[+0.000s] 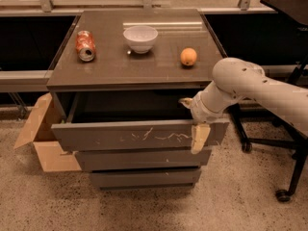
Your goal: Open top drawer
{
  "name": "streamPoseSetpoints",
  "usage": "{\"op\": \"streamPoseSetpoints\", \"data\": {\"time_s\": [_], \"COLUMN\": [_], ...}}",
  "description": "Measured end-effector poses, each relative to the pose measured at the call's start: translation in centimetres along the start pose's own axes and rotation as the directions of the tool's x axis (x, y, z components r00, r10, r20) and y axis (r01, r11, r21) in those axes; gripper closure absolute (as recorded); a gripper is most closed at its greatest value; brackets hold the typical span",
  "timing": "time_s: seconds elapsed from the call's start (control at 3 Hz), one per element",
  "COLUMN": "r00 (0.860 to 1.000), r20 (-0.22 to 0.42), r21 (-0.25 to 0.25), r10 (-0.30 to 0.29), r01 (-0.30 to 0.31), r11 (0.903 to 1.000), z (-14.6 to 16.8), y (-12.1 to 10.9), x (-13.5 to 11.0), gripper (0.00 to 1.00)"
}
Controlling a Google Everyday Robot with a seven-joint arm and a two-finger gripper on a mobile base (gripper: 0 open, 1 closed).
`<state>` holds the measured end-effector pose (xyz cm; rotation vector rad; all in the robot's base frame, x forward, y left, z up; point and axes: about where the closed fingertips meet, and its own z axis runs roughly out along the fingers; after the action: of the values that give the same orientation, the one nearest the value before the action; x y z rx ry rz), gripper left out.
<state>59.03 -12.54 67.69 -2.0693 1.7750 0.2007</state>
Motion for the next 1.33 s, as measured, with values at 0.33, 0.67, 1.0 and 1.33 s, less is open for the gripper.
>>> {"op": "streamPoseSetpoints", "data": {"time_s": [0.33,0.67,1.0,1.33], "r00": [0.999,0.998,0.996,0.995], "r20": [0.040,0.063,0.082,0.091], "r21": [-0.059,-0.110,-0.166,-0.182], "r10": [-0.016,-0.032,-0.032,-0.033], "r01": [0.018,0.039,0.046,0.049], "r11": [0.9981,0.9932,0.9851,0.9821], "z": [-0.1,-0.2,0.3,0.2], "y": [2.1,4.1,5.8,6.6], "x": [-1.1,-2.2,-2.5,-2.6], "gripper": [0.00,0.00,0.27,0.50]}}
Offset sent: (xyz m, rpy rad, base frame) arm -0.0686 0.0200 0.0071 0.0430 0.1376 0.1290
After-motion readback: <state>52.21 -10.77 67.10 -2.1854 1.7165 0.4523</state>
